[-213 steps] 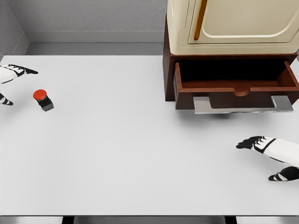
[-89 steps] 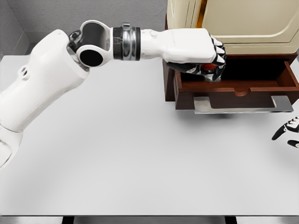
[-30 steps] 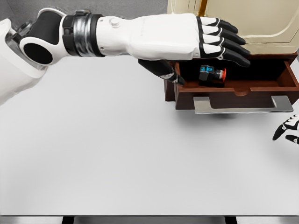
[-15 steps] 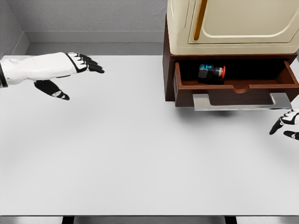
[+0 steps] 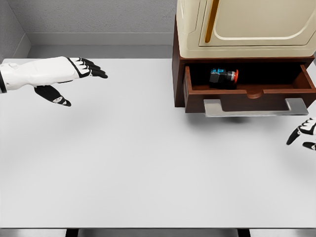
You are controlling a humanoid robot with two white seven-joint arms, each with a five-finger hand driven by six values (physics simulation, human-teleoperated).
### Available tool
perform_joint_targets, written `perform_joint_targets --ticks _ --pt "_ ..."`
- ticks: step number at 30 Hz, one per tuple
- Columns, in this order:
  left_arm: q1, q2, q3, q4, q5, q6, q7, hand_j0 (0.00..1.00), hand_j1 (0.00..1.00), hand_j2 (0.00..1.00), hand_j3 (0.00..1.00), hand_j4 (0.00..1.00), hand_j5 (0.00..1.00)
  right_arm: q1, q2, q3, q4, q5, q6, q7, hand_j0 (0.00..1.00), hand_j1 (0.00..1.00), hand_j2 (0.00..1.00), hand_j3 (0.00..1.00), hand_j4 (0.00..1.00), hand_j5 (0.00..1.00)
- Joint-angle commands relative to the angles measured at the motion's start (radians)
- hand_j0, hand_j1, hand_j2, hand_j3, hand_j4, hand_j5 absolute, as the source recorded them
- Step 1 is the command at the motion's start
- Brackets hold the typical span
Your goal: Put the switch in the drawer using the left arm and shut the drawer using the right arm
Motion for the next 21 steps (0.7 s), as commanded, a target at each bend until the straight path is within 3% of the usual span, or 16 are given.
perform_joint_targets --ticks 1,15,21 --pt "0.000 0.001 0.001 0.001 0.007 0.002 0.000 1.00 1.00 1.00 1.00 1.00 1.00 -0.002 -0.031 -0.009 0.000 -0.027 0.003 0.000 0.53 0.53 0.53 0.53 0.53 0.53" --pt "0.002 0.001 0.001 0.004 0.006 0.002 0.000 1.00 1.00 1.00 1.00 1.00 1.00 -0.035 -0.068 0.017 0.000 -0.027 0.003 0.000 0.54 0.54 0.54 0.54 0.54 0.54" --pt "0.000 0.001 0.001 0.004 0.006 0.002 0.000 1.00 1.00 1.00 1.00 1.00 1.00 -0.144 -0.059 0.141 0.001 -0.029 0.003 0.000 0.54 0.54 0.54 0.54 0.54 0.54"
